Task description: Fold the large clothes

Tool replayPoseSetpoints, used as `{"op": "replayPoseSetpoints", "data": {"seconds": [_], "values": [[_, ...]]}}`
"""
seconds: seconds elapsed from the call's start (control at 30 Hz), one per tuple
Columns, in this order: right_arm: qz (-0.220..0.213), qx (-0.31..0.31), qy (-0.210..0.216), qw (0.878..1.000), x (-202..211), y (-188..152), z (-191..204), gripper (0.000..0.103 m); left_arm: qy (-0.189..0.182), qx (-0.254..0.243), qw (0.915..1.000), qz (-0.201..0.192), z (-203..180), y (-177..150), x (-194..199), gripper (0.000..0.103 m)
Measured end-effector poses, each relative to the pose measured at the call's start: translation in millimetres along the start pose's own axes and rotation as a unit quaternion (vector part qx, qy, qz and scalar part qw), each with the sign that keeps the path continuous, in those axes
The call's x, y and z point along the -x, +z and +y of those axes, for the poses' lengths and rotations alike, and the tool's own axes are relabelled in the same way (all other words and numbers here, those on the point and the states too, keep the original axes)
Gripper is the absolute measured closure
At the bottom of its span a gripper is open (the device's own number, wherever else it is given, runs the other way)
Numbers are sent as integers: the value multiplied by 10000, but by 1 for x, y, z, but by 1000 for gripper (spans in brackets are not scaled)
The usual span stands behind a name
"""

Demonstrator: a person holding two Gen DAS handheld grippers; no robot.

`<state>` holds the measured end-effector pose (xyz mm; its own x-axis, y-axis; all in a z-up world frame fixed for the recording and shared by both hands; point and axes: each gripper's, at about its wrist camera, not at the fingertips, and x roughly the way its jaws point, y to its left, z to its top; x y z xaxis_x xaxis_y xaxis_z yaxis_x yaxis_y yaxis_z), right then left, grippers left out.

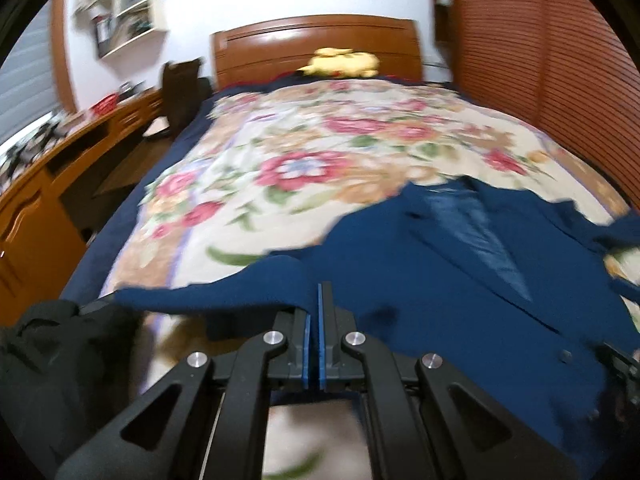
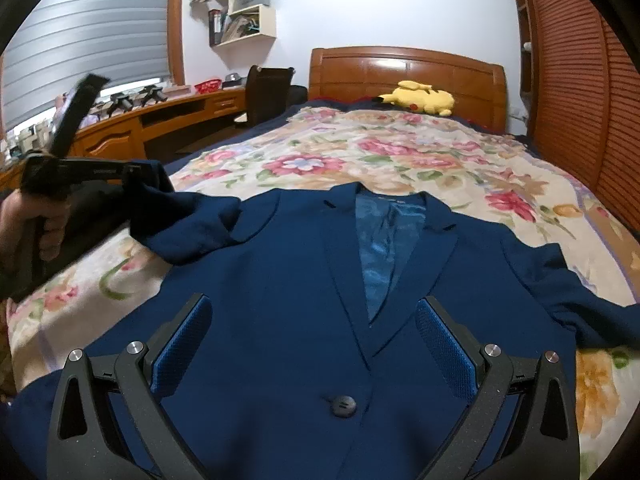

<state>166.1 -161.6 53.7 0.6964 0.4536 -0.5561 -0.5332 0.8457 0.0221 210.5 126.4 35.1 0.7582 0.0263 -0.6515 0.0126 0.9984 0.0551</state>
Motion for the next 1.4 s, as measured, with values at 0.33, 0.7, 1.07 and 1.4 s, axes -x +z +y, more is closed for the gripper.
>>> {"op": "replayPoseSetpoints", "data": {"seconds": [0.33,0.7,1.07,1.4], "values": [[26,-34,-26,10000,4,-4,-6,0,-453,-409,9976,322,-51,-28,25,90],[32,19,85,10000,5,-3,2,0,-512,-295,9982,83,-25,-52,60,49],[77,208,149,9996,2,-5,17,0,163,341,9976,582,48,-67,-19,48],[143,254,212,9993,-3,-7,18,0,426,747,9897,1146,76,-89,-77,48]]}}
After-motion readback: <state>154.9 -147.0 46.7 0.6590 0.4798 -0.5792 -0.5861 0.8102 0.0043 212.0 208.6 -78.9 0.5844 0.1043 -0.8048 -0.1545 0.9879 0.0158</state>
